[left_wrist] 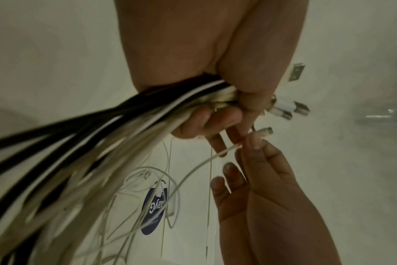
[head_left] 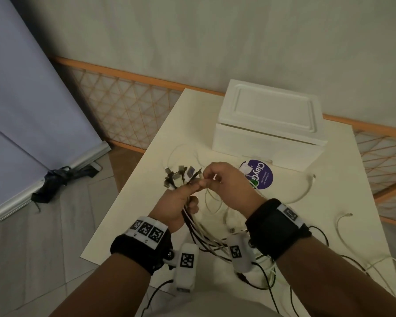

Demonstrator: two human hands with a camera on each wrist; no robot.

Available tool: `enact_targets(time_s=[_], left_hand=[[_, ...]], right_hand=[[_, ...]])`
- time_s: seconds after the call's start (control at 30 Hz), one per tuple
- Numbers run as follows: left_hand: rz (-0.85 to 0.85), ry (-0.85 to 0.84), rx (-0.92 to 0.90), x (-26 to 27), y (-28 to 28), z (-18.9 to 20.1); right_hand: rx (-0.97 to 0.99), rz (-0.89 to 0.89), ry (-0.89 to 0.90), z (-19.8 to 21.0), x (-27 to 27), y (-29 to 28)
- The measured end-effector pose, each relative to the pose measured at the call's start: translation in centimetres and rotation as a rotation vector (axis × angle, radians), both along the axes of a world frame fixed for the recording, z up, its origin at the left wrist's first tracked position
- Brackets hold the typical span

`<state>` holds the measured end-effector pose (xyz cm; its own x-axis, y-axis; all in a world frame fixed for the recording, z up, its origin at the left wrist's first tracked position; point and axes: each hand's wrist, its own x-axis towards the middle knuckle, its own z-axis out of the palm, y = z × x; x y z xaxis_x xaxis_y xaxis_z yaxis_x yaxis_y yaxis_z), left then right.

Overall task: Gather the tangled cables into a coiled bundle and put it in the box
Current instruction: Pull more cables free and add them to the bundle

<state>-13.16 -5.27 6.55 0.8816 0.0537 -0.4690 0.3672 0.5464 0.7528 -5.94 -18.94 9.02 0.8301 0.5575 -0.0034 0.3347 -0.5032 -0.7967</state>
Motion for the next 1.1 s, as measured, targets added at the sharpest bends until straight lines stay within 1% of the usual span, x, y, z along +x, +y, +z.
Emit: enact_targets(time_s=[0.1, 0.17, 0.2, 0.27, 0.3, 0.33, 0.37, 0.4, 0.5, 0.57, 0.63, 0.7, 0.93, 1.1], left_hand=[[-0.051, -0.031, 0.020, -0.4, -0.3, 0.3], [-0.053, -0.092, 0.057, -0.8, -0.5, 0.3], [-0.033, -0.119, 0.066, -0.9, -0.5, 0.4], [0.023, -0.146, 0.043, -0.9, -0.1, 0.5], [0.050, -0.155, 0.016, -0.9, 0.4, 0.4], [0.076, -0.162, -0.013, -0.9, 1.0, 0.5], [0.103, -0.166, -0.033, -0.9, 2.0, 0.4], [0.125, -0.166, -0.044, -1.0, 3.0, 0.3], [0.179, -0.128, -0.038, -1.7, 5.9, -0.7], [0.243, -0.076, -0.027, -2.2, 7.0, -1.5], [0.330, -0.005, -0.044, -2.6, 8.0, -2.5], [0.394, 0.049, -0.066, -2.9, 8.9, -3.2], [0.477, 0.127, -0.022, -2.9, 9.5, -3.9], [0.494, 0.140, 0.004, -3.0, 9.7, -4.2]], right_hand=[[0.112, -0.075, 0.020, 0.0, -0.2, 0.1], [0.184, -0.059, 0.083, 0.1, -1.2, 0.2], [0.186, -0.039, 0.127, 0.2, -1.7, 0.2], [0.106, 0.057, 0.273, 0.0, -2.5, -0.4], [0.025, 0.125, 0.322, -0.3, -2.8, -0.9], [-0.076, 0.179, 0.304, -0.8, -3.0, -1.8], [-0.160, 0.192, 0.241, -1.1, -3.0, -2.8], [-0.206, 0.151, 0.180, -1.5, -2.8, -3.8], [-0.277, -0.035, 0.116, -2.1, -1.6, -7.5], [-0.437, -0.116, 0.006, -2.0, -0.8, -9.6], [-0.443, -0.233, -0.041, -1.8, -0.1, -11.6], [-0.393, -0.328, -0.024, -1.5, 0.3, -12.9], [-0.266, -0.406, 0.033, -0.1, -0.3, -12.8], [-0.312, -0.430, 0.058, -1.2, -0.7, -13.5]])
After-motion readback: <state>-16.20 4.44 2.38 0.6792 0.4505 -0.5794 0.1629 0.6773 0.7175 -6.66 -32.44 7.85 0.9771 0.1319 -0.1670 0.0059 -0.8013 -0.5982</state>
